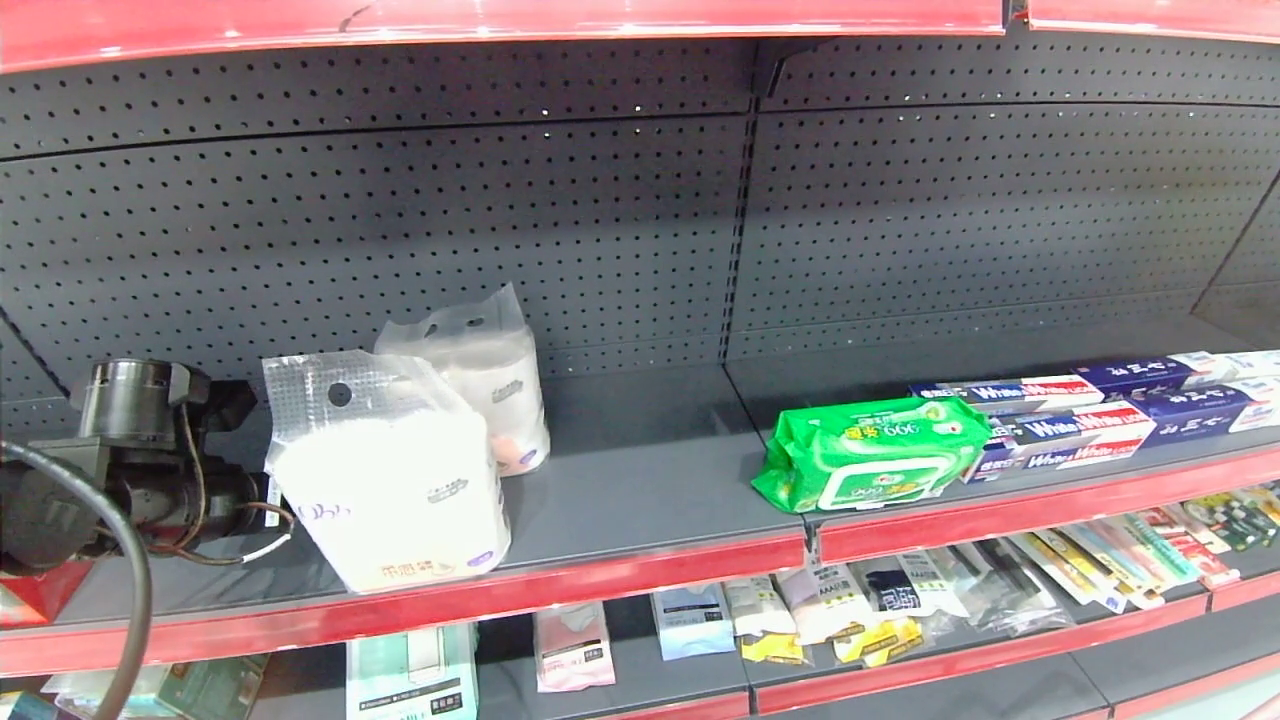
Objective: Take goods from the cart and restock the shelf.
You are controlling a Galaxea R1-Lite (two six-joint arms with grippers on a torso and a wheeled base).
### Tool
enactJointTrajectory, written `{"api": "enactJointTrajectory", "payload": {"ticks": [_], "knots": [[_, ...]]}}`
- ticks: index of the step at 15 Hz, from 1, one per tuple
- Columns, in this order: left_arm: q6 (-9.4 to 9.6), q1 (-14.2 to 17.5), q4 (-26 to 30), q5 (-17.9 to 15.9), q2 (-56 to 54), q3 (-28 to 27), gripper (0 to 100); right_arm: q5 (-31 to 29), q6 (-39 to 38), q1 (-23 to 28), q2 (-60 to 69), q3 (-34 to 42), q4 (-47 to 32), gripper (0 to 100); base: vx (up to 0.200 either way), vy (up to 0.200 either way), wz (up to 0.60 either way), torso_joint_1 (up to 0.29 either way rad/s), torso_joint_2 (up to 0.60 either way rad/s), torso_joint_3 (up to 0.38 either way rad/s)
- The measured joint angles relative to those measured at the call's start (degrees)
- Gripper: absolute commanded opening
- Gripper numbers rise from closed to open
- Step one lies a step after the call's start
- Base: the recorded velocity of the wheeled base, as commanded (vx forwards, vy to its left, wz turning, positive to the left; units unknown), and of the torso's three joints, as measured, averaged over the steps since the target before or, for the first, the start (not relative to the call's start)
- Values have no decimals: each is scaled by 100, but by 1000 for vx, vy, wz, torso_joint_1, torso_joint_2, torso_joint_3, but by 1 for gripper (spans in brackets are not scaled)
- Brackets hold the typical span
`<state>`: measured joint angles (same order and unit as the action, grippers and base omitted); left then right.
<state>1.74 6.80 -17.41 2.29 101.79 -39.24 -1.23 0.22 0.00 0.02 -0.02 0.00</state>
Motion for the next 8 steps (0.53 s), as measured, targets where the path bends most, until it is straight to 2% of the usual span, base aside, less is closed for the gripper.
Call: {"api": "enactJointTrajectory", "payload": {"ticks": [8], "knots": [[-2, -223, 4, 22, 77, -4, 100, 1, 2, 0, 0, 2, 0, 100, 0, 0, 0, 0, 0, 0]]}}
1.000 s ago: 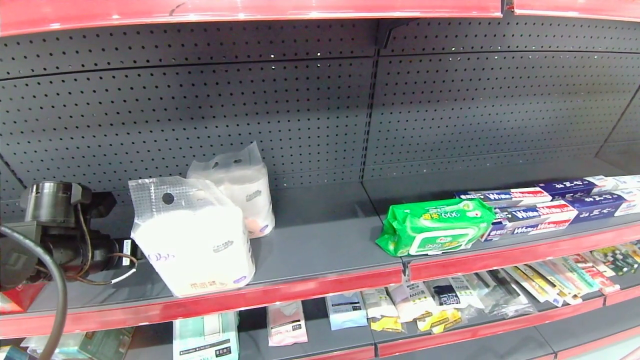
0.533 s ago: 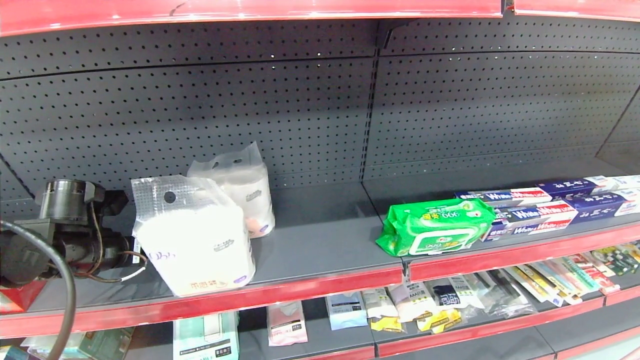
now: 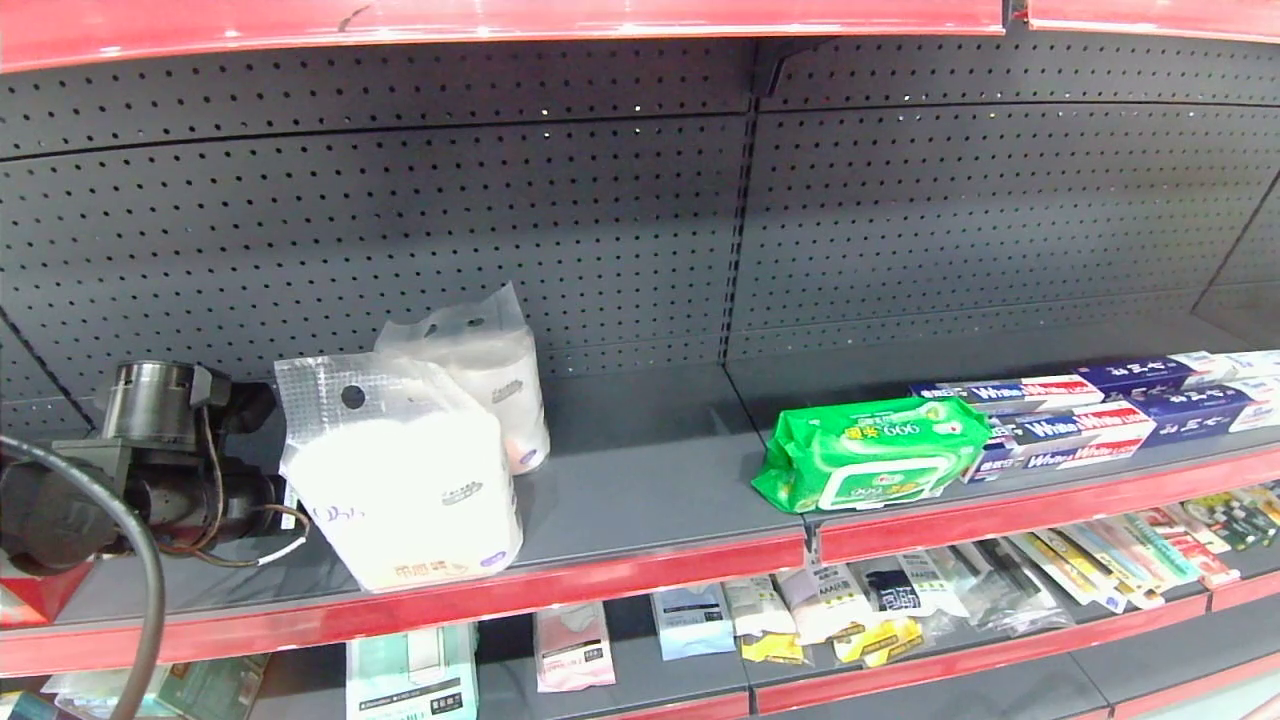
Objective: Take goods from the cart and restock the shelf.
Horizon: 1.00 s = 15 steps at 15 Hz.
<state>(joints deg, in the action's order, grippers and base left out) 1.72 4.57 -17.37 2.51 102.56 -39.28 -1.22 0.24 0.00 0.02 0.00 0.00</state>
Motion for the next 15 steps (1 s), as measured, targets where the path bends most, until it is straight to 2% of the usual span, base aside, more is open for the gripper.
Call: {"api": "enactJointTrajectory", "payload": {"ticks": [9, 15], "knots": [[-5, -118, 0, 11, 94, -5, 100, 0, -2, 0, 0, 0, 0, 100, 0, 0, 0, 0, 0, 0], [-83, -232, 2, 11, 144, -71, 100, -1, 0, 0, 0, 0, 0, 100, 0, 0, 0, 0, 0, 0]]}}
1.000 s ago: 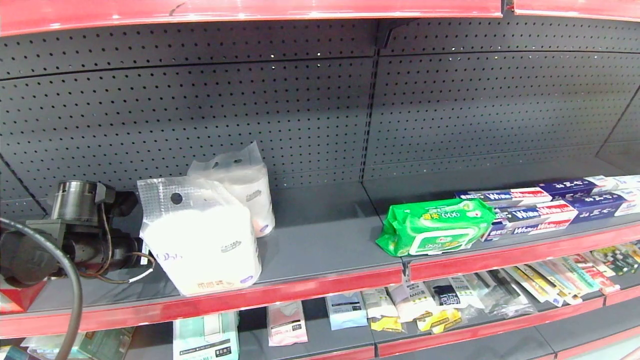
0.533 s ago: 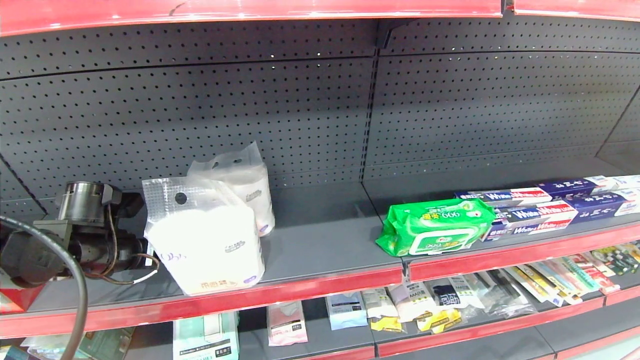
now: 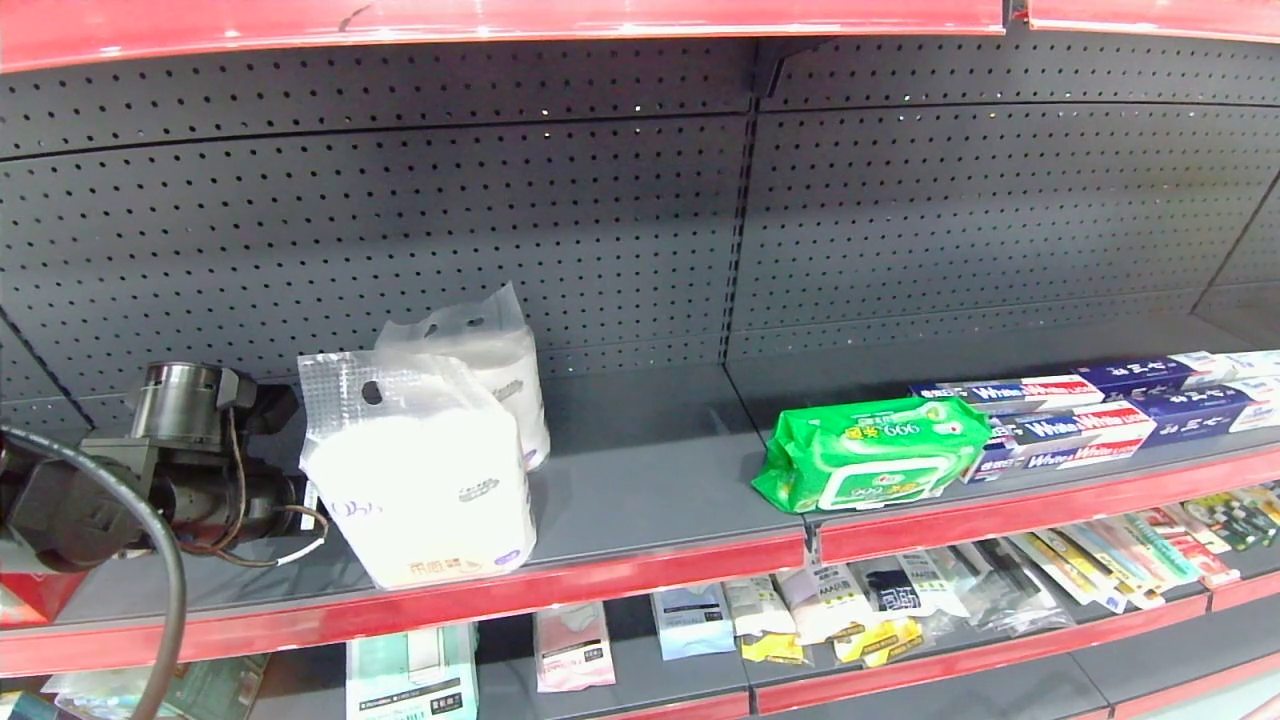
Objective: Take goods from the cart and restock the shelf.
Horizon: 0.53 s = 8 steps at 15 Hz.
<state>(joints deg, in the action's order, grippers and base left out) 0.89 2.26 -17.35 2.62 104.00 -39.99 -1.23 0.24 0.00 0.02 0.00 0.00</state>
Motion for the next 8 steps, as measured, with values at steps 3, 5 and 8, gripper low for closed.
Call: {"api": "enactJointTrajectory", "payload": {"ticks": [3, 5, 8], "knots": [[0, -20, -2, 0, 11, 0, 100, 0, 0, 2, 0, 0, 0, 100, 0, 0, 0, 0, 0, 0], [0, -30, -2, 0, 16, 0, 100, 0, 0, 2, 0, 0, 0, 100, 0, 0, 0, 0, 0, 0], [-23, -41, -74, 0, 13, -15, 100, 1, -2, 0, 0, 0, 0, 100, 0, 0, 0, 0, 0, 0]]}}
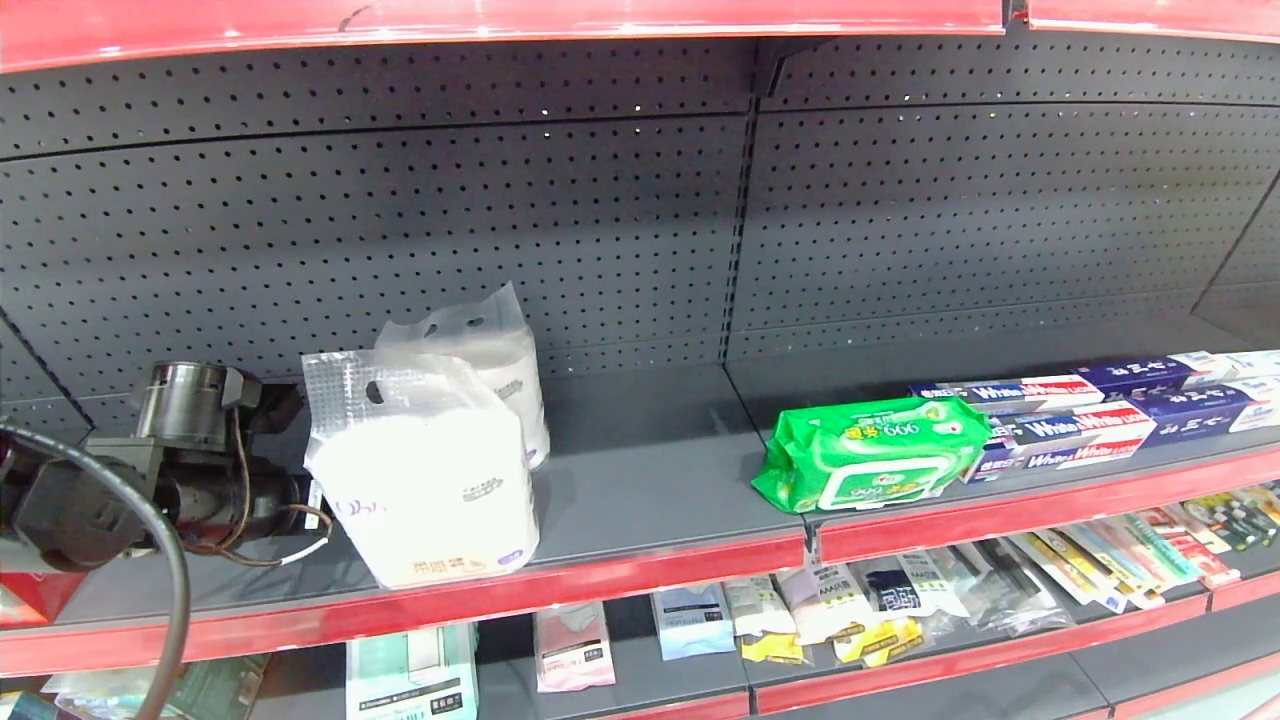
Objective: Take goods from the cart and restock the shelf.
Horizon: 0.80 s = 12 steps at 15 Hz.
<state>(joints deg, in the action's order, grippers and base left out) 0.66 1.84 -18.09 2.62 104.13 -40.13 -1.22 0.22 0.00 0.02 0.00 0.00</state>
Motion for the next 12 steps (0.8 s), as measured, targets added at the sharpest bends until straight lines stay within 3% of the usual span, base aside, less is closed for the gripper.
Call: {"api": "enactJointTrajectory", "payload": {"ticks": [3, 7, 12], "knots": [[117, 124, -299, 61, -90, -29, 100, -1, 0, 0, 0, 0, 0, 100, 0, 0, 0, 0, 0, 0], [667, 518, -290, 61, -457, 163, 100, -1, 0, 0, 0, 0, 0, 100, 0, 0, 0, 0, 0, 0], [739, 744, -279, 24, -1240, 522, 100, -1, 2, 0, 0, 0, 0, 100, 0, 0, 0, 0, 0, 0]]}}
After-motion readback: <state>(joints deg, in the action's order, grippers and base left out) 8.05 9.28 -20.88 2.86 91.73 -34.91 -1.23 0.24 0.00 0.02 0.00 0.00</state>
